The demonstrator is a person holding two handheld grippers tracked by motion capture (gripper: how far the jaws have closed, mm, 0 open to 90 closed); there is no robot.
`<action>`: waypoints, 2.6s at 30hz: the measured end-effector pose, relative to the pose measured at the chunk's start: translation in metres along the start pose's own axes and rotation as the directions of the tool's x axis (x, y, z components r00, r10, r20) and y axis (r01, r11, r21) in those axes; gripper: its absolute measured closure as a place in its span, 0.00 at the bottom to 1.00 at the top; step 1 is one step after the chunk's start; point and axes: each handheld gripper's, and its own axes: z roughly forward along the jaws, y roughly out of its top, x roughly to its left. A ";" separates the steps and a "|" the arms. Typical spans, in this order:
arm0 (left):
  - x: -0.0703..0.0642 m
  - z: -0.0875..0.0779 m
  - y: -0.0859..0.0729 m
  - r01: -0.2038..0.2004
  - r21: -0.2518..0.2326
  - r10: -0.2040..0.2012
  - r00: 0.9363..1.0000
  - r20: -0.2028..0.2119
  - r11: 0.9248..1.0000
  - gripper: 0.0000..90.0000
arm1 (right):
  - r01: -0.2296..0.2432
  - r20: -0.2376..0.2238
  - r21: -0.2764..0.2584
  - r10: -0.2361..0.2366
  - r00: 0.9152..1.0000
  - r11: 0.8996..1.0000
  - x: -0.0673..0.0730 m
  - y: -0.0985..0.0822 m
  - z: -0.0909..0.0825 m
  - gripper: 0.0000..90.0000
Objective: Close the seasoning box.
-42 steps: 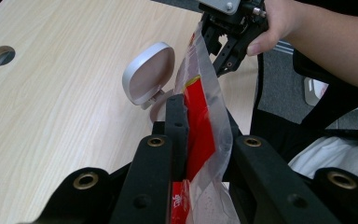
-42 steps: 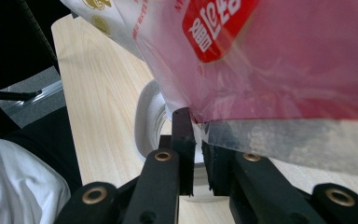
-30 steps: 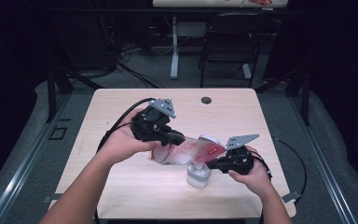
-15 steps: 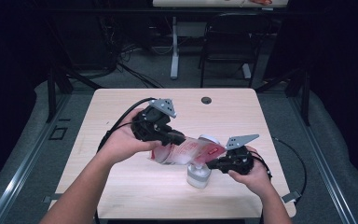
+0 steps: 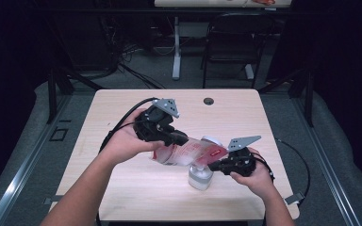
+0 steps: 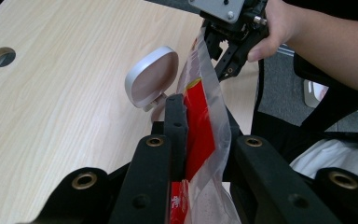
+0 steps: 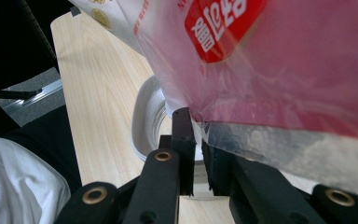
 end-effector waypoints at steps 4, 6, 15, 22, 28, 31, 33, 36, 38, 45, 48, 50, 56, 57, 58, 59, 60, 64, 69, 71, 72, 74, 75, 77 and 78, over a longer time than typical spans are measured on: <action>0.000 0.001 0.001 -0.001 -0.004 0.001 1.000 0.001 1.000 0.90 | -0.001 0.003 0.006 0.001 1.000 1.000 0.000 0.000 0.000 0.94; -0.001 0.001 0.001 -0.002 -0.004 0.002 1.000 0.000 1.000 0.90 | -0.001 0.004 0.007 0.001 1.000 1.000 0.000 0.000 0.000 0.94; -0.002 0.002 0.004 -0.006 0.000 0.006 1.000 0.001 1.000 0.90 | -0.005 0.001 0.006 0.005 1.000 1.000 -0.001 -0.001 0.001 0.93; -0.004 0.003 0.007 -0.011 -0.001 0.011 1.000 0.005 1.000 0.91 | -0.004 -0.002 0.005 0.004 1.000 1.000 0.000 -0.001 0.002 0.93; -0.005 0.003 0.010 -0.016 0.000 0.016 1.000 0.005 1.000 0.91 | 0.002 -0.002 0.012 -0.002 1.000 1.000 0.001 0.000 0.003 0.93; -0.006 0.003 0.012 -0.015 -0.002 0.015 1.000 0.008 1.000 0.91 | 0.003 -0.006 0.012 -0.003 1.000 1.000 0.001 0.000 0.004 0.93; -0.006 0.003 0.013 -0.013 -0.003 0.014 1.000 0.008 1.000 0.91 | 0.003 -0.007 0.017 -0.003 1.000 1.000 0.001 0.000 0.004 0.92; -0.006 0.003 0.013 -0.015 -0.003 0.015 1.000 0.011 1.000 0.91 | 0.004 -0.007 0.018 -0.003 1.000 1.000 0.002 0.000 0.005 0.92; -0.007 0.003 0.014 -0.015 -0.004 0.015 1.000 0.010 1.000 0.91 | 0.006 -0.009 0.018 -0.006 1.000 1.000 0.002 0.000 0.005 0.92; -0.008 0.004 0.015 -0.019 -0.007 0.019 1.000 0.012 1.000 0.91 | 0.005 -0.008 0.020 -0.005 1.000 1.000 0.002 0.000 0.006 0.92; -0.008 0.004 0.015 -0.016 -0.009 0.016 1.000 0.012 1.000 0.91 | 0.006 -0.008 0.020 -0.006 1.000 1.000 0.002 0.000 0.006 0.92; -0.008 0.004 0.015 -0.016 -0.010 0.016 1.000 0.013 1.000 0.91 | 0.005 -0.009 0.020 -0.005 1.000 1.000 0.002 0.000 0.006 0.92; -0.008 0.004 0.017 -0.020 -0.008 0.020 1.000 0.010 1.000 0.91 | 0.005 -0.011 0.020 -0.005 1.000 1.000 0.002 0.000 0.006 0.92; -0.008 0.004 0.017 -0.017 -0.015 0.017 1.000 0.011 1.000 0.91 | 0.005 -0.012 0.019 -0.005 1.000 1.000 0.002 0.000 0.006 0.92; -0.008 0.004 0.017 -0.017 -0.016 0.017 1.000 0.012 1.000 0.91 | 0.005 -0.014 0.017 -0.004 1.000 1.000 0.002 0.000 0.005 0.92; -0.008 0.004 0.017 -0.017 -0.016 0.017 1.000 0.013 1.000 0.91 | 0.005 -0.014 0.017 -0.004 1.000 1.000 0.002 0.000 0.005 0.92; -0.008 0.003 0.018 -0.021 -0.015 0.021 1.000 0.012 1.000 0.91 | 0.005 -0.014 0.015 -0.005 1.000 1.000 0.002 0.000 0.005 0.92; -0.008 0.002 0.017 -0.015 -0.020 0.015 1.000 0.012 1.000 0.91 | 0.006 -0.019 0.016 -0.006 1.000 1.000 0.003 0.000 0.005 0.92; -0.007 0.000 0.017 -0.017 -0.032 0.018 1.000 0.016 0.999 0.91 | 0.021 -0.020 0.020 -0.020 1.000 1.000 0.006 0.002 0.003 0.92; -0.007 0.000 0.017 -0.013 -0.036 0.013 1.000 0.018 0.999 0.91 | 0.022 -0.020 0.014 -0.022 1.000 1.000 0.006 0.002 0.001 0.92; -0.007 0.000 0.017 -0.011 -0.036 0.012 1.000 0.019 0.999 0.91 | 0.021 -0.018 0.012 -0.020 1.000 1.000 0.006 0.002 -0.001 0.92; -0.007 0.000 0.017 -0.013 -0.042 0.014 1.000 0.023 0.999 0.91 | 0.016 -0.014 0.003 -0.016 1.000 1.000 0.006 0.001 -0.003 0.92; -0.006 0.000 0.016 -0.015 -0.042 0.016 1.000 0.025 0.999 0.91 | 0.016 -0.011 0.005 -0.015 1.000 1.000 0.005 0.001 -0.005 0.92; -0.005 0.000 0.015 -0.013 -0.041 0.014 1.000 0.027 0.999 0.91 | 0.014 -0.006 0.005 -0.014 1.000 1.000 0.005 0.000 -0.007 0.92; -0.005 0.001 0.014 -0.008 -0.049 0.010 1.000 0.030 0.999 0.91 | 0.014 -0.004 -0.001 -0.014 1.000 1.000 0.004 0.000 -0.008 0.92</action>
